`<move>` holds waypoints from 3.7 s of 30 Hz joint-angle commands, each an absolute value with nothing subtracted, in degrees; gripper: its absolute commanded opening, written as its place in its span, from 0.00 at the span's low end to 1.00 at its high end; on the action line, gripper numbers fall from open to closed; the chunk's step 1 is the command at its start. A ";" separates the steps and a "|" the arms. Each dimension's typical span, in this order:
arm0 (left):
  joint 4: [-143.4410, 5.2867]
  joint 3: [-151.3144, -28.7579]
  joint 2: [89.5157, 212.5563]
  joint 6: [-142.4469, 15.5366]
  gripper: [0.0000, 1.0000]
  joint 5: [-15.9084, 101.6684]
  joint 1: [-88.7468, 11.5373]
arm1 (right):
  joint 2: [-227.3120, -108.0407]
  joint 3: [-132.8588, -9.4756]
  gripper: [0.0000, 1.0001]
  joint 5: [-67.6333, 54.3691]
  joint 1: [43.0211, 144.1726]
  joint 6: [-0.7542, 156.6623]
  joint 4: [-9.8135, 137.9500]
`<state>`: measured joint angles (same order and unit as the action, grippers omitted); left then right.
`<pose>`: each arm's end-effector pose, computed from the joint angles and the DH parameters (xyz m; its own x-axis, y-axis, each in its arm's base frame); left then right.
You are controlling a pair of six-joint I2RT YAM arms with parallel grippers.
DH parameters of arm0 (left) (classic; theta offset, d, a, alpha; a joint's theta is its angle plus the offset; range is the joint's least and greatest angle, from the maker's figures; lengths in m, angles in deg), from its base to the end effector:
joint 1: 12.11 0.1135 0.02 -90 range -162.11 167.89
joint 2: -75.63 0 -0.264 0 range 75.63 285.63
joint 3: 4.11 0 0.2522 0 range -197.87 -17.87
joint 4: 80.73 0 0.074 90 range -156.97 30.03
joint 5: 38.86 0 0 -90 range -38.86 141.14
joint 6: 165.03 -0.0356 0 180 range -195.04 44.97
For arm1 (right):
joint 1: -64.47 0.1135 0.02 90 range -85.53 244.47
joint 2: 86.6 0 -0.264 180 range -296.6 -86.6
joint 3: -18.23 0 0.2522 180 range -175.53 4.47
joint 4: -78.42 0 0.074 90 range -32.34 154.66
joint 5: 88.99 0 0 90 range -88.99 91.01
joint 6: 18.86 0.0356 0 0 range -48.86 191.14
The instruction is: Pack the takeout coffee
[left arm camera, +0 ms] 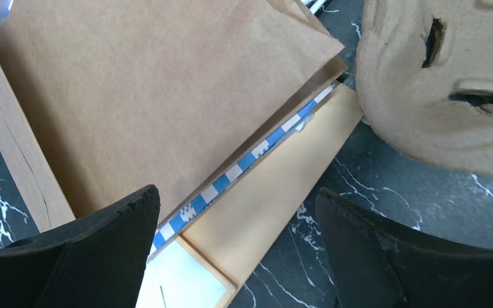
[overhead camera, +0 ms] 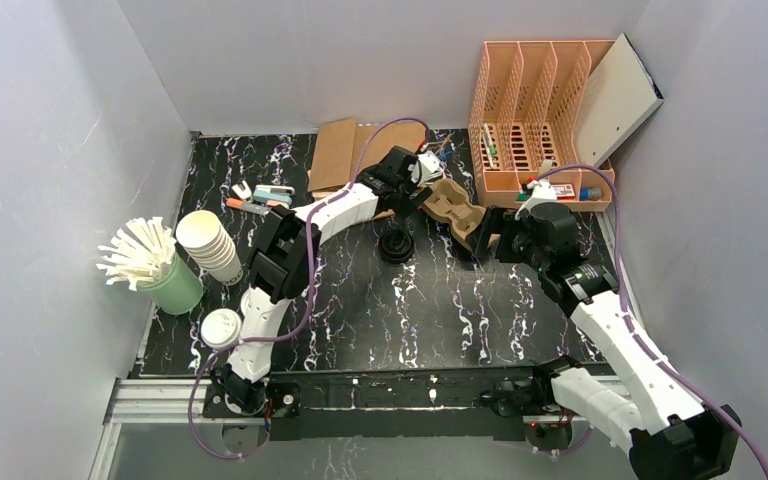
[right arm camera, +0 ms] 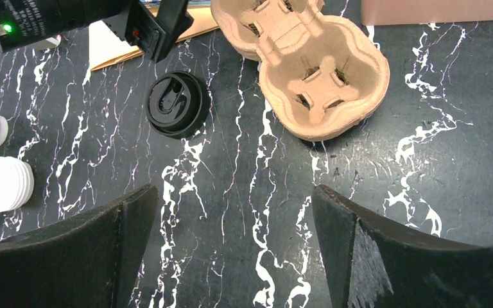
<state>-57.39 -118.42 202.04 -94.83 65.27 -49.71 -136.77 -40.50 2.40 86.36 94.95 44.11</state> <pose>0.4107 -0.3053 0.2102 -0.2852 0.6342 -0.7186 0.5641 0.7172 0.4092 0.1850 0.0734 0.3062 -0.5111 0.2296 -0.8283 -0.1597 0.9215 0.3540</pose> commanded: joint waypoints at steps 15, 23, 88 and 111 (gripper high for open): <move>-58.33 -128.15 207.92 -99.55 0.53 72.97 -49.93 | -141.07 -43.27 0.98 3.43 86.44 94.32 49.51; -61.02 -130.75 210.84 -101.50 0.42 78.11 -50.58 | -142.05 -43.78 0.98 3.49 86.45 94.35 49.48; -73.92 -75.00 148.07 -65.54 0.00 65.25 -54.91 | -155.32 -60.97 0.92 -3.86 86.38 128.51 51.95; -72.77 -70.69 143.22 -65.16 0.00 62.85 -54.91 | -161.77 -54.18 0.81 -14.67 88.34 135.99 61.05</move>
<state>-72.10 -71.08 145.08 -65.98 63.65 -54.78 -159.24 -50.60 -10.30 86.77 137.09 57.31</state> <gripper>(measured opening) 0.009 0.799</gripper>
